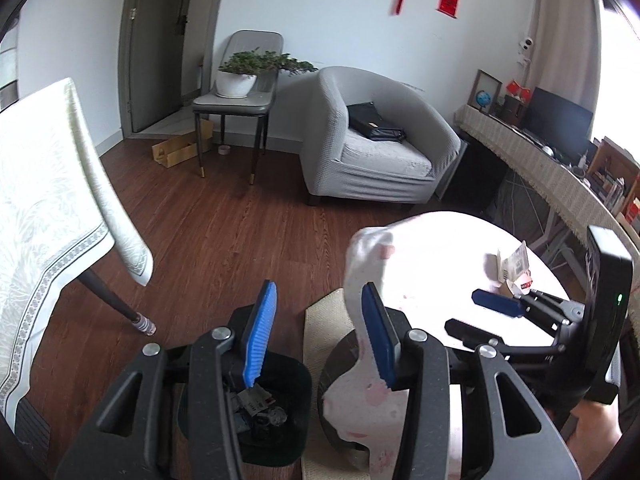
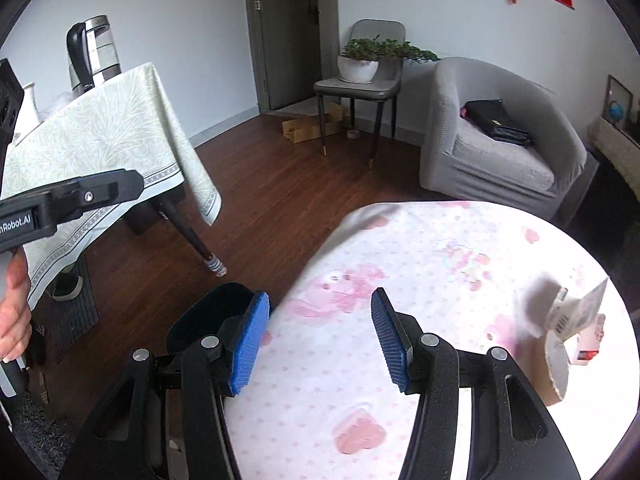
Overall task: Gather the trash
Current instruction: 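Move both tools back to the table toward the cardboard core and package, then grasp the brown cardboard tape core with the right gripper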
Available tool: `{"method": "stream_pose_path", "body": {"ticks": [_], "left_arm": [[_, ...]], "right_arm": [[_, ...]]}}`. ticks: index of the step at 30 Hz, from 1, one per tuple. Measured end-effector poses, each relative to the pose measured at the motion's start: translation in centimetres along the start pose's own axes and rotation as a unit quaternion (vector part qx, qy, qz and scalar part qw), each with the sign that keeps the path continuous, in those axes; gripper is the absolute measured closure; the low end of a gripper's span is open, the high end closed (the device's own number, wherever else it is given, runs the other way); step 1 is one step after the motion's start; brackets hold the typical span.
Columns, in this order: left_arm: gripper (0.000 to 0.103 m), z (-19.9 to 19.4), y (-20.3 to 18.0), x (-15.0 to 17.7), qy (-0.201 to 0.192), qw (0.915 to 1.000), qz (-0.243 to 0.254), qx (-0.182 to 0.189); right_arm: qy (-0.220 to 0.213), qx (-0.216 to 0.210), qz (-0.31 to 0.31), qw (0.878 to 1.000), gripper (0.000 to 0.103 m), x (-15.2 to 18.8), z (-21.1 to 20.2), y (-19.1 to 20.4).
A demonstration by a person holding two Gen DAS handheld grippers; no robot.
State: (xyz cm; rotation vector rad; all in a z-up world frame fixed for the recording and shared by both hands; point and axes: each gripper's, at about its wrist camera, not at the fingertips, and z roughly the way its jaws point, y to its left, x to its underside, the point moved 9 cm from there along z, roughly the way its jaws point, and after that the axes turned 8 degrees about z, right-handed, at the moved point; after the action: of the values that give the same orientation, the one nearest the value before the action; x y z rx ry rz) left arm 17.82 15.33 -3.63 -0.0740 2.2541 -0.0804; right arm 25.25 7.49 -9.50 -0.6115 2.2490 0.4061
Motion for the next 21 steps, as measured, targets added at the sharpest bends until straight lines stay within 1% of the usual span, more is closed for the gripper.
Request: {"method": "stream_pose_path", "body": {"ticks": [5, 9, 15, 21], "left_arm": [[0.054, 1.6, -2.7, 0.2, 0.012, 0.9997, 0.015, 0.014], [0.053, 2.5, -4.5, 0.3, 0.019, 0.9992, 0.025, 0.023], [0.051, 3.7, -6.5, 0.4, 0.025, 0.9985, 0.026, 0.041], [0.051, 4.9, -8.6, 0.6, 0.033, 0.9976, 0.026, 0.055]], "right_arm": [[-0.007, 0.045, 0.013, 0.999, 0.049, 0.4, -1.5, -4.8], [-0.006, 0.069, 0.031, 0.997, 0.049, 0.8, -2.3, -8.4], [-0.004, 0.103, 0.047, 0.994, 0.049, 2.0, -3.4, -12.3], [0.012, 0.125, 0.059, 0.990, 0.049, 3.4, -2.7, -15.6]]}}
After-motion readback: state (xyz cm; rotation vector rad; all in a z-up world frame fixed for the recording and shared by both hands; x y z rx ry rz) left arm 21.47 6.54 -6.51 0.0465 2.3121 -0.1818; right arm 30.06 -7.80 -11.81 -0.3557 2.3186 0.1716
